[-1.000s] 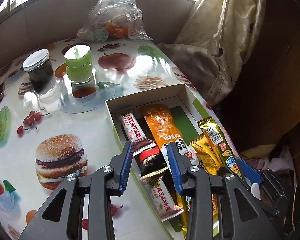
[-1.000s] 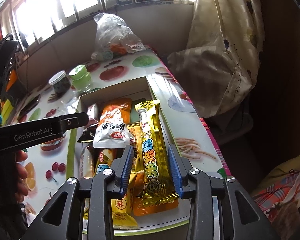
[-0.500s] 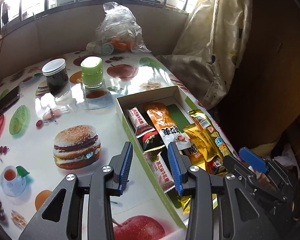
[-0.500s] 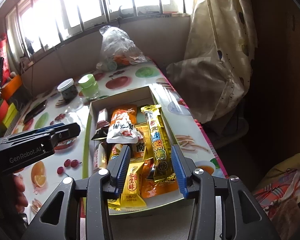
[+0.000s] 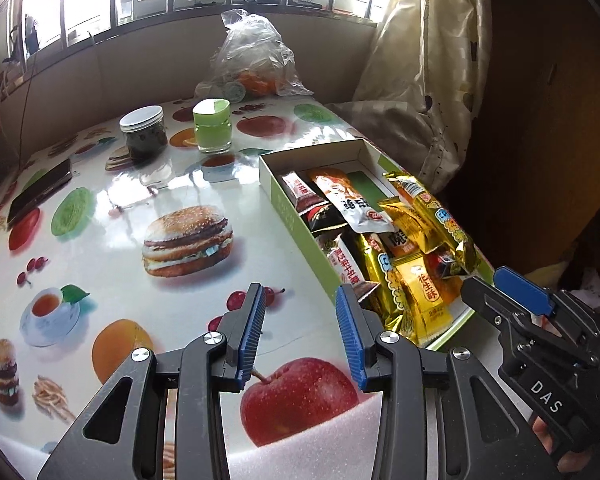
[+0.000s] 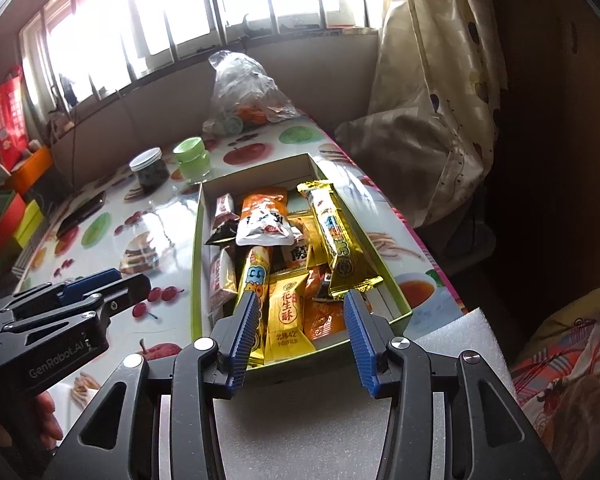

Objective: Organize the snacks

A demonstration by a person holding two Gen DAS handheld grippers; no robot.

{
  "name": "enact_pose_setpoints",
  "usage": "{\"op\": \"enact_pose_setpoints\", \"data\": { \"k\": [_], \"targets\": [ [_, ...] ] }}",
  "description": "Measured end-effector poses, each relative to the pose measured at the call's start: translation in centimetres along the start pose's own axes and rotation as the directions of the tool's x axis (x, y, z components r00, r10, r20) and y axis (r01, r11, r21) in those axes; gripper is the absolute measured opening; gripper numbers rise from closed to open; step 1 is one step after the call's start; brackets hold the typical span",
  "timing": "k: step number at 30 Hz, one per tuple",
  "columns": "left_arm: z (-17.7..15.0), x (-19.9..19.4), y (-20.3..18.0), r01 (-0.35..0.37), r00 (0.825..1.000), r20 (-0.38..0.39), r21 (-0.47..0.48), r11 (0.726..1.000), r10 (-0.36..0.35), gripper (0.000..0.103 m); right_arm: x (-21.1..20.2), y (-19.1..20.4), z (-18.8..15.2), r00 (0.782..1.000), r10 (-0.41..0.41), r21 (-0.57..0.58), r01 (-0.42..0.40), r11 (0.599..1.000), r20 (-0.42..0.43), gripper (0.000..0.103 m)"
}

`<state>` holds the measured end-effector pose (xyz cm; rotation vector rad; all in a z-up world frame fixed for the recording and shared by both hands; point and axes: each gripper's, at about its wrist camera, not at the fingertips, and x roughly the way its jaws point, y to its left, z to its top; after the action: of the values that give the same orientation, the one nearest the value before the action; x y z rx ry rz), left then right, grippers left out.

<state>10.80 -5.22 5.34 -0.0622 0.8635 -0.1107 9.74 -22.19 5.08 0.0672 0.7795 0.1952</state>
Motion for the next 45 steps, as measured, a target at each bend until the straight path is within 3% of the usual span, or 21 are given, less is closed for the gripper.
{"op": "enact_pose_setpoints", "data": {
  "k": [17, 24, 45],
  "targets": [
    [-4.5, 0.8, -1.2, 0.013, 0.998, -0.069, 0.022, 1.0, -0.011, 0.038, 0.1, -0.3, -4.2, 0.994, -0.086, -0.003, 0.086, 0.996, -0.063, 0.053],
    [-5.7, 2.3, -1.2, 0.032, 0.99, -0.139, 0.014, 0.999, -0.03, 0.038, 1.1, -0.3, -5.7, 0.983, -0.147, -0.017, 0.146, 0.989, -0.111, 0.054],
    [-5.9, 2.4, -2.0, -0.01, 0.992, -0.129, 0.065, 0.998, 0.018, 0.041, 1.1, 0.0, -6.2, 0.981, -0.172, -0.011, 0.172, 0.985, -0.084, 0.056]
  ]
}}
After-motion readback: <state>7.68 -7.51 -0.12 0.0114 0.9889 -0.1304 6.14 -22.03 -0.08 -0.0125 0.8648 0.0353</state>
